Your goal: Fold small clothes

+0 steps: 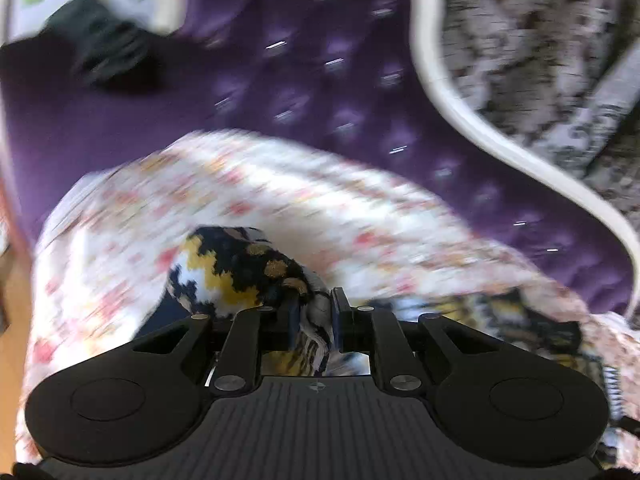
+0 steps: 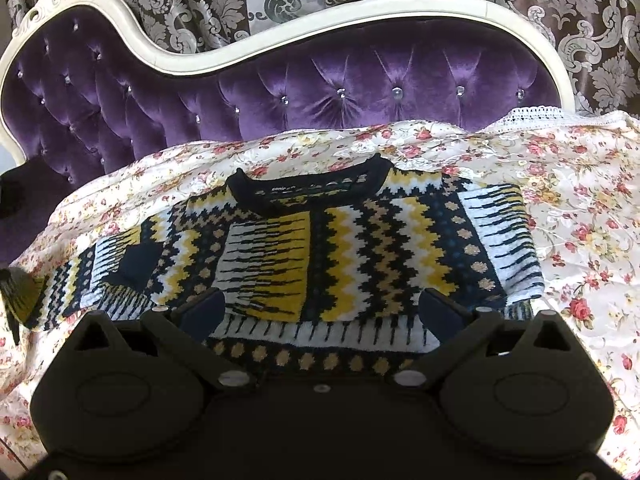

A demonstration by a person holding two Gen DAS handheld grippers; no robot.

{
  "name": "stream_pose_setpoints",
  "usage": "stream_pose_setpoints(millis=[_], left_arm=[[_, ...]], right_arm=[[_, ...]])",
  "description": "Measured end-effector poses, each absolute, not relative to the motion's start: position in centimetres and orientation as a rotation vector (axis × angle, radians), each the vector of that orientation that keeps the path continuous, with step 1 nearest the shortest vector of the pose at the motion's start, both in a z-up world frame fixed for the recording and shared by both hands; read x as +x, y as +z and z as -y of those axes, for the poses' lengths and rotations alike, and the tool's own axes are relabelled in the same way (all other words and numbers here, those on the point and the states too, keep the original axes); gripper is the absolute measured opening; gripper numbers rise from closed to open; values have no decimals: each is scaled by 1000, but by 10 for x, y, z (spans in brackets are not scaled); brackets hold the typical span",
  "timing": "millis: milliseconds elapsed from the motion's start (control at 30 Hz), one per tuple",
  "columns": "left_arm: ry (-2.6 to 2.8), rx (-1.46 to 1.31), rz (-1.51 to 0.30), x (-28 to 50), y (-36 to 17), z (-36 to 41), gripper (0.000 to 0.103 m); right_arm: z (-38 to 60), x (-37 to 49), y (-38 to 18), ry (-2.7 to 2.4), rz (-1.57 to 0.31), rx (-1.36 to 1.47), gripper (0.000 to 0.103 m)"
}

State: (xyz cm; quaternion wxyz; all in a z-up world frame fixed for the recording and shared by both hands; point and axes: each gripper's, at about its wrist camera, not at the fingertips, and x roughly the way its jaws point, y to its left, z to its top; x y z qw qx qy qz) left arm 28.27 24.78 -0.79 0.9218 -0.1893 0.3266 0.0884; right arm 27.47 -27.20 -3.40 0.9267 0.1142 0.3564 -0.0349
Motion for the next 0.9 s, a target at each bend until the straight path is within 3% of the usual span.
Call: stream_pose_setpoints(millis=[400,733,800,900], left_arm=[[-149,-280,-555,340,58,-94,15],[-276,-158,-574,340,38,5,18],[-245,-133,-600,335,25,13,36],[-187,-54,-645,323,1,23,48]], right_arm=[[294,271,-29,-101,-713,290,103],[306,270,-28,-117,-715,316,103],[309,269,-28,-124,-713,322,103],[310,269,-28,-131,-713,328,103]])
